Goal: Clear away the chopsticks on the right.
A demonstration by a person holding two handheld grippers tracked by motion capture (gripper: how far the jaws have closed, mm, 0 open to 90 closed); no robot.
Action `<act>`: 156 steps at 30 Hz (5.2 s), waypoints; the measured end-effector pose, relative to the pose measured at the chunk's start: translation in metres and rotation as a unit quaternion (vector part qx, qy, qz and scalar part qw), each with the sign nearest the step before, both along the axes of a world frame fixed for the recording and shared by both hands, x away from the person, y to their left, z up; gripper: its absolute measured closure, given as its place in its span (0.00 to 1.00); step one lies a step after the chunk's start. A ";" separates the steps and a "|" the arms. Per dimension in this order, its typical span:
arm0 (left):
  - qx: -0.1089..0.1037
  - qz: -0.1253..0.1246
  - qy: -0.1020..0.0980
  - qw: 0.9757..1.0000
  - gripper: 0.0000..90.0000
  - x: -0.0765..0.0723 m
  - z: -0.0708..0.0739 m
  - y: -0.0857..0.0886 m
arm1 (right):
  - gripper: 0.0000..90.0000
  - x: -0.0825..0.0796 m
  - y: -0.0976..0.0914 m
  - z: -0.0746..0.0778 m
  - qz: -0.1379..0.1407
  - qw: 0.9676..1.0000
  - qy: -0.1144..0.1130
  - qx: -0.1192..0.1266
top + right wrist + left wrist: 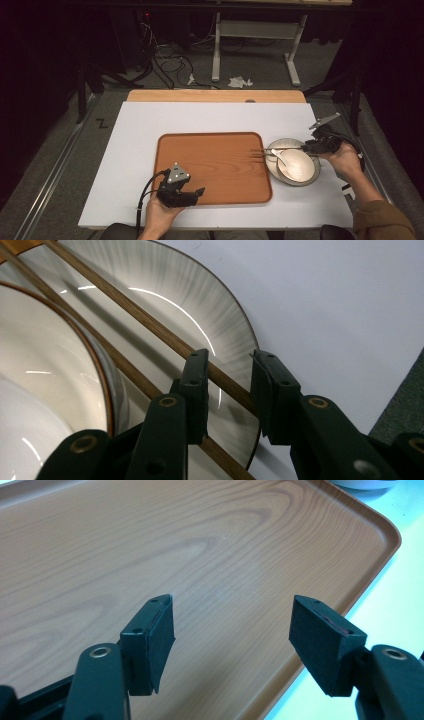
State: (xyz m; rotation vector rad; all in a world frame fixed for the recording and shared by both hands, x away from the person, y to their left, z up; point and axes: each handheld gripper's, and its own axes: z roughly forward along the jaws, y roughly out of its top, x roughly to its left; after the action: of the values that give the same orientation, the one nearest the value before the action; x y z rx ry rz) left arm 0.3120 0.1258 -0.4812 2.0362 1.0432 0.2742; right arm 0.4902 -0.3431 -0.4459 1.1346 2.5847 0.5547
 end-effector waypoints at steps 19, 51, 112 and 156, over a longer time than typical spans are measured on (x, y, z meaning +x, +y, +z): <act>0.000 0.001 0.000 1.000 0.38 0.000 0.000 0.000 | 0.87 0.002 0.003 -0.001 -0.002 1.000 -0.008 -0.019; -0.001 -0.006 -0.003 1.000 0.38 0.002 0.001 -0.002 | 0.95 -0.034 0.015 0.044 0.005 0.993 -0.116 -0.008; 0.003 -0.048 -0.007 0.999 0.38 0.011 0.002 -0.019 | 0.93 -0.120 0.166 -0.039 0.045 0.999 -0.014 0.014; 0.001 -0.045 -0.007 0.999 0.38 0.011 0.003 -0.017 | 0.78 -0.128 0.138 -0.005 0.043 0.993 -0.057 0.089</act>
State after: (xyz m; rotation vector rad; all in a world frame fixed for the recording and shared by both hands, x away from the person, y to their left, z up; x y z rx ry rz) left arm 0.3233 0.1087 -0.4785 2.0736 0.9413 0.2420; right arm 0.3623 -0.2050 -0.4504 1.0140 2.5355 0.8598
